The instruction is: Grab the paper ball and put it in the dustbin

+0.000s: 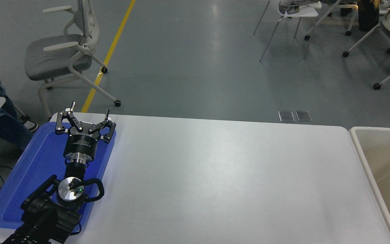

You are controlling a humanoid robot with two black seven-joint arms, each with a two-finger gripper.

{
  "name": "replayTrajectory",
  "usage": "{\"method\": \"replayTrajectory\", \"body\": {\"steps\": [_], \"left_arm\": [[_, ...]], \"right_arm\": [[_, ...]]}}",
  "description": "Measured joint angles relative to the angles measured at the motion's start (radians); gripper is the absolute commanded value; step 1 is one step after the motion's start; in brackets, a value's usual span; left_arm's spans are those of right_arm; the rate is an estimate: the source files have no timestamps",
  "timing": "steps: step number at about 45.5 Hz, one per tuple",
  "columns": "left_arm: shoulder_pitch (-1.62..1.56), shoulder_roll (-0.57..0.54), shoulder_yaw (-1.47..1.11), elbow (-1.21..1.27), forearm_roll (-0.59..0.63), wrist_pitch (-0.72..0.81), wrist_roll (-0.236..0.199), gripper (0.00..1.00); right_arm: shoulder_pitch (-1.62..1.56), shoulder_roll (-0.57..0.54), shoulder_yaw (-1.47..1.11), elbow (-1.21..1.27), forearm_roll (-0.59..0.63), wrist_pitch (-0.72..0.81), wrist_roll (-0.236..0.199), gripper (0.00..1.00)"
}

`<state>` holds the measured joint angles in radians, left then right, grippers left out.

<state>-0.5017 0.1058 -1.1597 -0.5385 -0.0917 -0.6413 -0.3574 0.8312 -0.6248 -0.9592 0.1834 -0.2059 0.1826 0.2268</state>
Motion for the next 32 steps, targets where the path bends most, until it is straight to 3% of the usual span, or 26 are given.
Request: {"method": "replayTrajectory", "body": {"steps": [11,26,30,32], "left_arm": [[0.000,0.000,0.000,0.000,0.000,0.000,0.000,1.00],[-0.001,0.000,0.000,0.000,0.000,0.000,0.000,1.00],[-0.001,0.000,0.000,0.000,0.000,0.000,0.000,1.00],[-0.001,0.000,0.000,0.000,0.000,0.000,0.000,1.00]], "right_arm": [[-0.088,0.066,0.088,-0.064,0.086,-0.003,-0.003,0.00],[-0.150,0.114,0.170,-0.088,0.115,-0.009,-0.004,0.00],[-0.159,0.119,0.179,-0.092,0.118,-0.010,-0.005,0.08],[-0.164,0.121,0.182,-0.092,0.119,-0.010,-0.005,0.17]]}}
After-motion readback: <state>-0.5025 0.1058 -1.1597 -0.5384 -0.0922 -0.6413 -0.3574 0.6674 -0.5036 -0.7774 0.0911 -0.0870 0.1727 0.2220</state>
